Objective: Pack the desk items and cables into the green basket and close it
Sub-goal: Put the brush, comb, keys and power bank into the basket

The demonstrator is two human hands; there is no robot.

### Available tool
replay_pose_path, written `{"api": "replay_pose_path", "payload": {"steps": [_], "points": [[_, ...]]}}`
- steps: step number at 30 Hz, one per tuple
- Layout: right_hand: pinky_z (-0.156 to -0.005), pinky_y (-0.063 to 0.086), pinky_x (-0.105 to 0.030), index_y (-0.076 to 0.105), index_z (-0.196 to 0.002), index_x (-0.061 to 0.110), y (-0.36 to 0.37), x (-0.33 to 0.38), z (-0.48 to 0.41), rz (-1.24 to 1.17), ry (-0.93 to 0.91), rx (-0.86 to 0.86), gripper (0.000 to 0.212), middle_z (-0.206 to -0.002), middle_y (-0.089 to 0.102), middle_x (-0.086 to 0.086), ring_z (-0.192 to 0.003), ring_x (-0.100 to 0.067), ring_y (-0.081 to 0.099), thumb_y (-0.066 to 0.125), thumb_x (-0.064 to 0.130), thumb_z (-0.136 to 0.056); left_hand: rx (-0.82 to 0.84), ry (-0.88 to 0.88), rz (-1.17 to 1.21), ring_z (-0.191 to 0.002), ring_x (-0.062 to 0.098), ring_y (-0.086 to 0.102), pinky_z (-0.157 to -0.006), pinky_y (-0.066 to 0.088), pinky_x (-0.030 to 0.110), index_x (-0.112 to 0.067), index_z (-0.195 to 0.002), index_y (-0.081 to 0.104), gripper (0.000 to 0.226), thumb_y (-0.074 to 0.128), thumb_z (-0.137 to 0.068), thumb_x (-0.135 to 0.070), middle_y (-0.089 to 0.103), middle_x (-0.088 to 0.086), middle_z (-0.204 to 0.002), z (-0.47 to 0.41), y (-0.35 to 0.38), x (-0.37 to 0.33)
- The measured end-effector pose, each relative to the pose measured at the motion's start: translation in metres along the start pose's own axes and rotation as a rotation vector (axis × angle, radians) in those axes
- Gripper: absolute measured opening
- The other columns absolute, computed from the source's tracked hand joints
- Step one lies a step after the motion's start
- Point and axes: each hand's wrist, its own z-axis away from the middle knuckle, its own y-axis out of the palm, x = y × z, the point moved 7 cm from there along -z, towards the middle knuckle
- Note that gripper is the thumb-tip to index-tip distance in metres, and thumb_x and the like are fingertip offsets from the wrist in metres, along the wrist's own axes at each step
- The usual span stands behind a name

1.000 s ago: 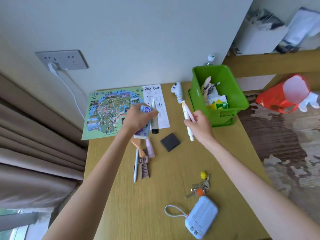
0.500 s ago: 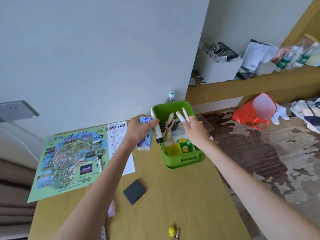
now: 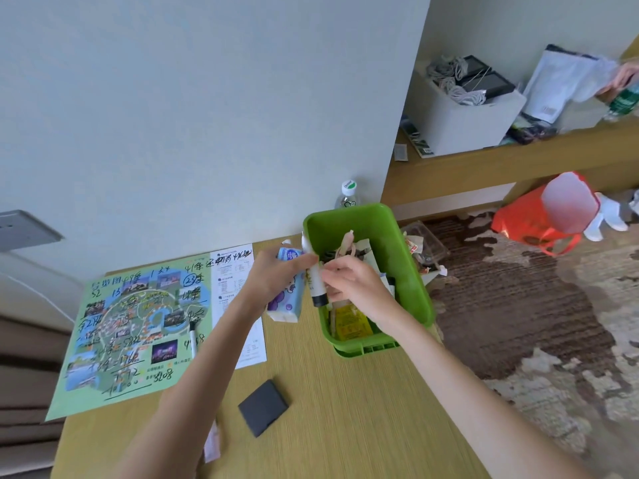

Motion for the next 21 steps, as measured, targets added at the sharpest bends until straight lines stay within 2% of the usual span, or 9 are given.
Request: {"api": "replay_pose_path", "payload": {"steps": [4, 7, 10, 12, 14, 16, 17, 19, 21], "points": [[-0.072, 0.059, -0.035, 0.060, -0.109, 0.011, 0.001, 0.004, 0.008, -0.063, -0.022, 0.013, 0.029, -0.099, 0.071, -0.012, -0.086, -0.017, 0.071, 0.073, 0.015, -0.084, 0.053, 0.026, -0.016, -0.056, 0.017, 0.065, -0.053, 0.051, 0.024, -0.009, -0.091, 0.067, 0.036, 0.077, -0.075, -0.039, 0.071, 0.010, -0.075, 0.003, 0.016, -0.011], [-0.072, 0.059, -0.036, 0.060, -0.110, 0.007, -0.004, -0.003, 0.006, -0.095, -0.005, 0.005, 0.029, -0.098, 0.072, -0.014, -0.089, -0.023, 0.071, 0.072, 0.013, -0.084, 0.082, -0.006, 0.012, -0.057, 0.019, 0.066, -0.056, 0.052, 0.027, -0.011, -0.085, 0.064, 0.041, 0.077, -0.073, -0.048, 0.070, 0.010, -0.074, 0.005, 0.022, -0.011], [-0.069, 0.058, -0.035, 0.066, -0.100, 0.012, -0.025, -0.004, -0.001, 0.079, -0.046, -0.211, 0.022, -0.087, 0.073, -0.007, -0.081, -0.020, 0.070, 0.075, 0.018, -0.082, 0.048, -0.002, -0.009, -0.055, 0.017, 0.066, -0.051, 0.051, 0.024, -0.013, -0.081, 0.056, 0.050, 0.073, -0.072, -0.059, 0.069, 0.007, -0.071, 0.004, 0.018, -0.011], [-0.070, 0.057, -0.043, 0.068, -0.096, 0.011, -0.034, 0.000, -0.007, 0.175, -0.071, -0.299, 0.019, -0.082, 0.073, -0.007, -0.076, -0.022, 0.070, 0.075, 0.021, -0.081, 0.028, 0.021, -0.031, -0.055, 0.017, 0.067, -0.053, 0.051, 0.025, -0.013, -0.080, 0.054, 0.053, 0.067, -0.075, -0.064, 0.069, 0.007, -0.070, 0.001, 0.014, -0.012], [-0.073, 0.056, -0.042, 0.068, -0.102, 0.010, -0.032, 0.006, -0.016, 0.311, -0.091, -0.256, 0.024, -0.084, 0.074, -0.005, -0.078, -0.019, 0.070, 0.073, 0.024, -0.084, 0.024, 0.027, -0.044, -0.060, 0.016, 0.067, -0.056, 0.051, 0.025, -0.011, -0.089, 0.053, 0.054, 0.057, -0.083, -0.065, 0.067, 0.009, -0.076, -0.001, 0.013, -0.012], [-0.075, 0.056, -0.035, 0.064, -0.112, 0.009, -0.034, 0.011, -0.021, 0.509, -0.122, -0.235, 0.032, -0.095, 0.073, -0.002, -0.085, -0.016, 0.069, 0.070, 0.028, -0.087, -0.002, -0.028, -0.023, -0.074, 0.015, 0.066, -0.057, 0.049, 0.024, -0.009, -0.113, 0.043, 0.057, 0.049, -0.090, -0.060, 0.063, 0.008, -0.093, -0.005, 0.014, -0.009], [-0.074, 0.055, -0.031, 0.063, -0.114, 0.010, -0.041, 0.015, -0.020, 0.603, -0.158, -0.277, 0.031, -0.102, 0.071, 0.000, -0.088, -0.015, 0.067, 0.069, 0.027, -0.089, -0.017, -0.045, -0.023, -0.084, 0.018, 0.065, -0.061, 0.050, 0.026, -0.010, -0.120, 0.037, 0.056, 0.046, -0.093, -0.058, 0.059, 0.009, -0.104, -0.008, 0.015, -0.008], [-0.071, 0.052, -0.025, 0.063, -0.111, 0.012, -0.061, 0.022, -0.009, 0.752, -0.257, -0.422, 0.022, -0.109, 0.065, 0.001, -0.092, -0.015, 0.065, 0.065, 0.020, -0.091, -0.042, -0.038, -0.075, -0.110, 0.027, 0.058, -0.086, 0.051, 0.039, -0.010, -0.125, 0.032, 0.053, 0.043, -0.095, -0.052, 0.049, 0.013, -0.124, -0.016, 0.022, -0.011], [-0.070, 0.049, -0.023, 0.061, -0.112, 0.011, -0.082, 0.022, 0.007, 0.865, -0.340, -0.548, 0.023, -0.113, 0.060, -0.002, -0.097, -0.018, 0.061, 0.064, 0.011, -0.089, -0.032, -0.040, -0.121, -0.123, 0.034, 0.047, -0.103, 0.042, 0.050, -0.011, -0.127, 0.031, 0.050, 0.043, -0.095, -0.048, 0.042, 0.014, -0.131, -0.022, 0.033, -0.019]]}}
